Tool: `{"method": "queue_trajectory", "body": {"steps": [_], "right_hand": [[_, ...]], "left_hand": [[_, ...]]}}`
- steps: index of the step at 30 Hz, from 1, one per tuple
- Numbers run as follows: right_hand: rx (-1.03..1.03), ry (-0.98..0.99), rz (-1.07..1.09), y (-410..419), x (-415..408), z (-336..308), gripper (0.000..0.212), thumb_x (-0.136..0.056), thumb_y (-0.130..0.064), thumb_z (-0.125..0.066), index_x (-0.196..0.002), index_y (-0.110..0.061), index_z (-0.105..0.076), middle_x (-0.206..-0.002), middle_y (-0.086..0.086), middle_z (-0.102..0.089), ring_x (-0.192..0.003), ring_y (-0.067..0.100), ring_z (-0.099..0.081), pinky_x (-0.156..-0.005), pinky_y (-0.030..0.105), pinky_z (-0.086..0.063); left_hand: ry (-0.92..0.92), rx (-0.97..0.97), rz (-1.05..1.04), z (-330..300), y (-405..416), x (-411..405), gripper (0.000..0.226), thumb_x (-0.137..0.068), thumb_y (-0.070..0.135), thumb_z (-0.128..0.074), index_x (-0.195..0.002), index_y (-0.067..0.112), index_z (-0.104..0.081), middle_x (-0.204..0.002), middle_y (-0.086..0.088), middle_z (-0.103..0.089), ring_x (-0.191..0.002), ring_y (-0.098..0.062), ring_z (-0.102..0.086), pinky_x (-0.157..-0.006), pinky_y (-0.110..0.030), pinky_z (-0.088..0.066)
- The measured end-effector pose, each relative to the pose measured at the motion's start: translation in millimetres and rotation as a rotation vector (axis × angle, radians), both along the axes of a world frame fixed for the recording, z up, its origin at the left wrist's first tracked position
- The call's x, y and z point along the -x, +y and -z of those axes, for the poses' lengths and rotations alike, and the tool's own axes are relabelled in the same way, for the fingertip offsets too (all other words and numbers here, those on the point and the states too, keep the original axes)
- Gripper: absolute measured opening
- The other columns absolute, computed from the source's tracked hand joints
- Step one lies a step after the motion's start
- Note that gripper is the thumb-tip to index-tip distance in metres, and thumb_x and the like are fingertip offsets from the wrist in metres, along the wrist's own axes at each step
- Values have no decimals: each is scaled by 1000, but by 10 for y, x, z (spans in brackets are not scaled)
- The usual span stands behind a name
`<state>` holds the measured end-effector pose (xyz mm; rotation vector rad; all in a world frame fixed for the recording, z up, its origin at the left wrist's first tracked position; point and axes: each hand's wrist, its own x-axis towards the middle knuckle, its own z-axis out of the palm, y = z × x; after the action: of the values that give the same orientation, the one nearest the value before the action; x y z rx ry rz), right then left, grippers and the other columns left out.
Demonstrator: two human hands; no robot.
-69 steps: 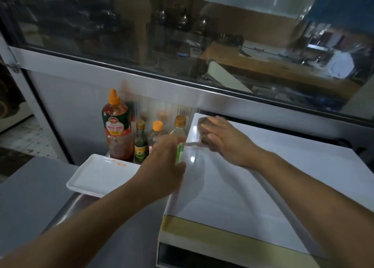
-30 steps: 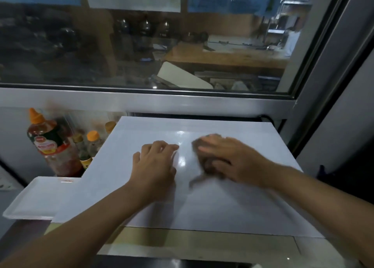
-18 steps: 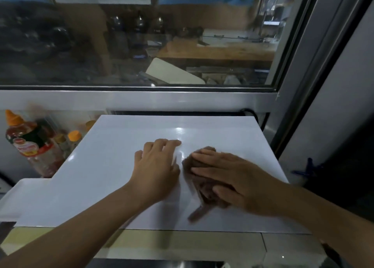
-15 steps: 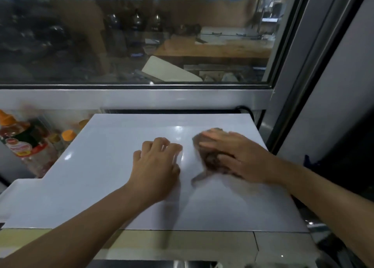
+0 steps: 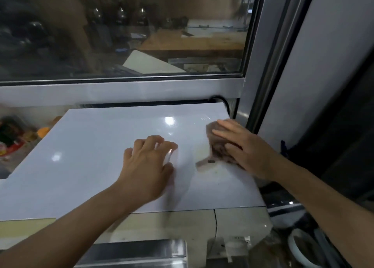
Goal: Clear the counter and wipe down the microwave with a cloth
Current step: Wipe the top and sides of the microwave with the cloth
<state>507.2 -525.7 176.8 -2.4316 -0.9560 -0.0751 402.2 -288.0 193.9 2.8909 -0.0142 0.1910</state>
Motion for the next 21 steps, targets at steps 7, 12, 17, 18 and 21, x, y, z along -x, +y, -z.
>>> {"method": "queue_trajectory", "body": {"steps": [7, 12, 17, 18, 21], "right_hand": [[-84, 158, 237, 213, -521, -69, 46, -101, -20, -34, -147, -18, -31, -159, 1, -10, -143, 21, -18, -110, 22, -14], [-64, 113, 155, -71, 390, -12, 50, -99, -25, -34, -148, -24, -26, -159, -6, -1, -141, 22, -24, -109, 36, -32], [43, -94, 39, -291, 1139, 33, 55, -95, -39, -19, -145, -19, -34, -157, -10, -7, -144, 6, -5, -115, 27, -13], [63, -128, 3, -274, 1102, -2, 55, -94, -36, -20, -143, -18, -38, -156, -8, -14, -144, 5, -5, -115, 26, -11], [117, -90, -63, -92, 755, -121, 48, -95, -20, -34, -143, -21, -37, -154, -5, -23, -144, 10, -13, -118, 36, -17]], "left_hand": [[13, -8, -48, -35, -59, 37, 49, -82, 40, -30, -130, 39, -40, -140, 7, -34, -123, -21, -30, -101, -41, -26], [37, -10, -47, -44, -64, 67, 44, -89, 37, -33, -132, 38, -39, -142, 5, -33, -126, -24, -30, -101, -44, -27], [51, 20, -15, -77, -5, 261, 47, -90, 18, -43, -135, 32, -41, -149, 4, -31, -135, -25, -26, -108, -47, -22], [35, 13, -16, -76, 34, 325, 48, -89, 17, -45, -135, 31, -43, -149, 4, -32, -135, -26, -27, -108, -47, -23], [-23, -67, -67, -84, 233, 472, 45, -88, 21, -48, -132, 29, -47, -145, 3, -39, -129, -28, -34, -102, -47, -30]]}}
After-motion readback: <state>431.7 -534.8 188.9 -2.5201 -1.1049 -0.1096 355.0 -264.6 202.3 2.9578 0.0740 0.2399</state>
